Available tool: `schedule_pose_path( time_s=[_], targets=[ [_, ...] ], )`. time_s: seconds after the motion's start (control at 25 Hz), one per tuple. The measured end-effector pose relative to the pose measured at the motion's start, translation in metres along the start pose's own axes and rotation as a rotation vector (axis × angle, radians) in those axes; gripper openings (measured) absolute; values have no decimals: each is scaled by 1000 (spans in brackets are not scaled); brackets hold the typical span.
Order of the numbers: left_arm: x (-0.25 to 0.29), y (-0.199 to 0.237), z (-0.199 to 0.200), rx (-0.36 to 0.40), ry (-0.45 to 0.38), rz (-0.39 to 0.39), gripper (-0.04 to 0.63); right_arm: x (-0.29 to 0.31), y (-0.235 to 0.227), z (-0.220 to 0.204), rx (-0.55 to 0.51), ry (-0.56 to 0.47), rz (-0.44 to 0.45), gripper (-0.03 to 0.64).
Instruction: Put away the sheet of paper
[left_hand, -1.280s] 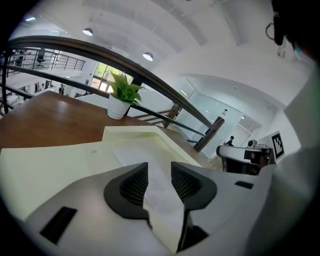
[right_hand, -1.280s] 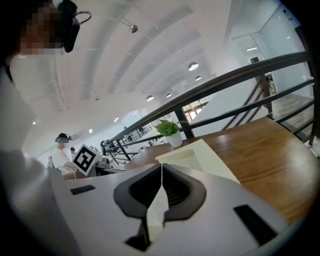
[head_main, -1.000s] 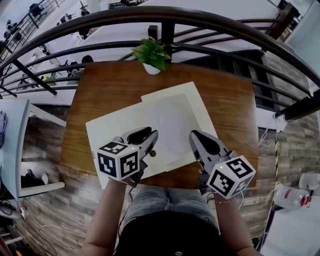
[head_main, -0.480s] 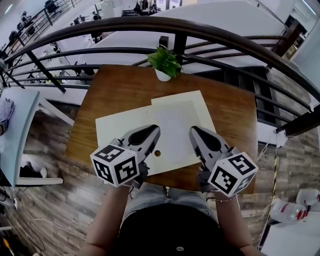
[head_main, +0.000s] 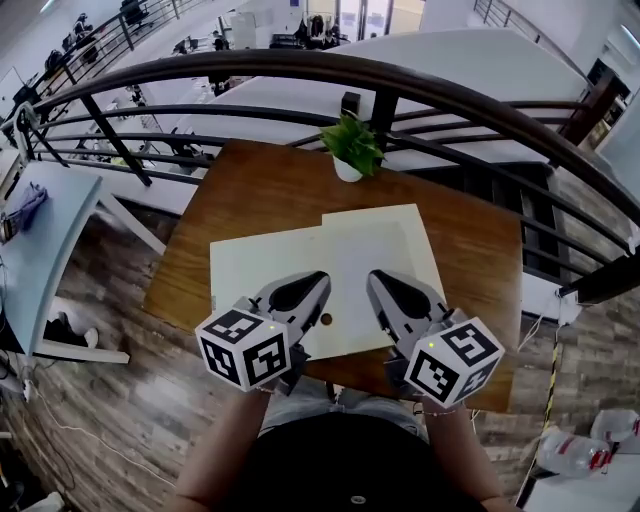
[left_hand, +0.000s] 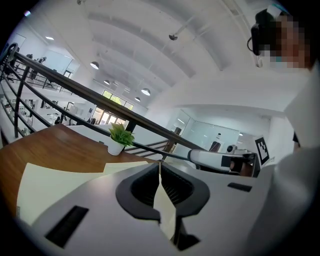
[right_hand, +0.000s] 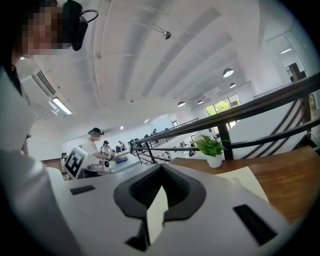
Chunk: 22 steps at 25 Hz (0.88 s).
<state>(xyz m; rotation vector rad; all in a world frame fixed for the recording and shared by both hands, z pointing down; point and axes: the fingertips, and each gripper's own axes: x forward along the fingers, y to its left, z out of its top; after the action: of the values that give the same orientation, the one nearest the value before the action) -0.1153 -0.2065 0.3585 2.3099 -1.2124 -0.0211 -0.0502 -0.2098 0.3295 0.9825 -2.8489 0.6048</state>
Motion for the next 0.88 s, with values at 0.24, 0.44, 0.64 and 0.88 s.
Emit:
schedule_pose_path(
  time_s=[0.24,0.44,0.64,0.88],
  targets=[
    [-4,-1,-7,-17,3,15,26,4,8,-5,-9,30,39,26],
    [-2,0,-13,-18,14,21,25,4,6,-13,-8,58,32,26],
    [1,1,-12,-20,16,17,24,4,3,-12,-8,61,32,26],
    [5,1,-17,-35,33,2,23,2,-5,-17,-7,72,11,26]
  ],
)
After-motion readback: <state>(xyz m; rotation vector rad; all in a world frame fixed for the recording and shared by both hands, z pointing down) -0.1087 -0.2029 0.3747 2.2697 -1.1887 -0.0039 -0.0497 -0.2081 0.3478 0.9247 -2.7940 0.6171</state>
